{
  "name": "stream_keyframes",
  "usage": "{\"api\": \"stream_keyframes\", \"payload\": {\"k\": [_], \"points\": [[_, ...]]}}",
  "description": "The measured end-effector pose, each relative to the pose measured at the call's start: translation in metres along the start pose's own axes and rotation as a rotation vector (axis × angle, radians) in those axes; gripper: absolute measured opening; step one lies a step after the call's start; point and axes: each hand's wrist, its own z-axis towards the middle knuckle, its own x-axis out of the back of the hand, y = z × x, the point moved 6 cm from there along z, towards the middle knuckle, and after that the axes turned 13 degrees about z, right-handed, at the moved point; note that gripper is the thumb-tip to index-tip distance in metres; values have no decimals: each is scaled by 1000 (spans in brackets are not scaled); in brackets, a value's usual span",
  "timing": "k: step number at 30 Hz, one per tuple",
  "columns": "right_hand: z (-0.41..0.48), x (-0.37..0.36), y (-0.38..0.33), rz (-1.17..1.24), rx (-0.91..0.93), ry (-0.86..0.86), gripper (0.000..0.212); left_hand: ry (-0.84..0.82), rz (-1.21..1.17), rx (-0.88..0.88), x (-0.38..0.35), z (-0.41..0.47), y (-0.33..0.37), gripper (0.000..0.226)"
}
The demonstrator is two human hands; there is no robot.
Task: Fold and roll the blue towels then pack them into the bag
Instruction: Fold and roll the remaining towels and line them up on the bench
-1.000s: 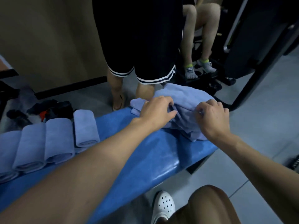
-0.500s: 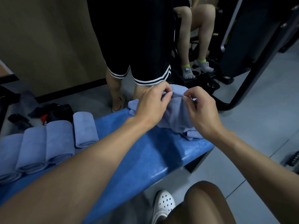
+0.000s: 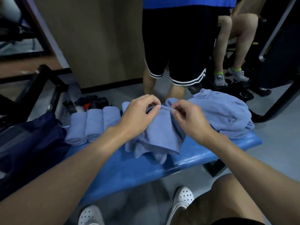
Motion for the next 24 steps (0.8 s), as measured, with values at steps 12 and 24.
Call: {"api": "stream_keyframes", "payload": {"k": [12, 24], "points": [[-32, -75, 22, -285, -122, -236, 22, -335, 7, 327, 6, -115, -79, 20], [-103, -89, 72, -268, -737, -216, 40, -647, 284, 444, -33, -148, -96, 40]]}}
